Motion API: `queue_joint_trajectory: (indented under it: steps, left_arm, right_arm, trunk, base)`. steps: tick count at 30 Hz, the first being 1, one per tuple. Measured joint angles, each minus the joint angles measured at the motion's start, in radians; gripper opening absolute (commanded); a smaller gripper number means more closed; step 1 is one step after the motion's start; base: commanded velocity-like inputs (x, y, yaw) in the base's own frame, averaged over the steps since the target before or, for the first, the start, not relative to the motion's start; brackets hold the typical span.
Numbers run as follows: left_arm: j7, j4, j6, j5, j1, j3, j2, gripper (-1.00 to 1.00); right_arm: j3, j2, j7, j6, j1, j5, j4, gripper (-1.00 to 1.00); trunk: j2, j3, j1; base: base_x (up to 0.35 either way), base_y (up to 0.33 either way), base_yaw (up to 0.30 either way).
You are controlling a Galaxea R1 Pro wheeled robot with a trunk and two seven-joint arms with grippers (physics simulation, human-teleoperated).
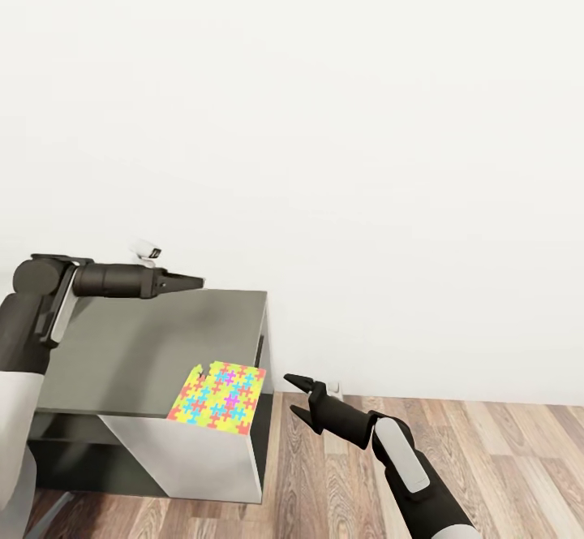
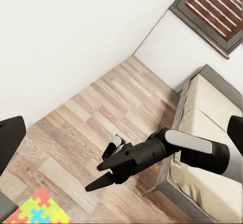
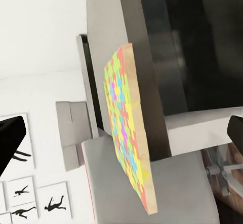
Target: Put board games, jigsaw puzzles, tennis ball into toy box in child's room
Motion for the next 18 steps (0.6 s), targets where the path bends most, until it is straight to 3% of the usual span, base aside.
queue_joint_trajectory:
  steps: [10, 18]
  left_arm:
    - [-0.003, -0.006, 0.0, -0.003, 0.0, -0.057, -0.004, 1.0]
    - [-0.003, -0.007, 0.0, -0.003, 0.0, -0.071, -0.005, 1.0]
  right_arm:
    - [0.0, 0.0, 0.0, -0.001, 0.0, 0.0, 0.0, 1.0]
    - [0.0, 0.0, 0.0, -0.001, 0.0, 0.0, 0.0, 1.0]
  trunk:
    - [0.0, 0.0, 0.0]
    - [0.0, 0.0, 0.0]
  base:
    - [0.0, 0.049, 0.0]
    - [-0.026, 0.067, 0.0]
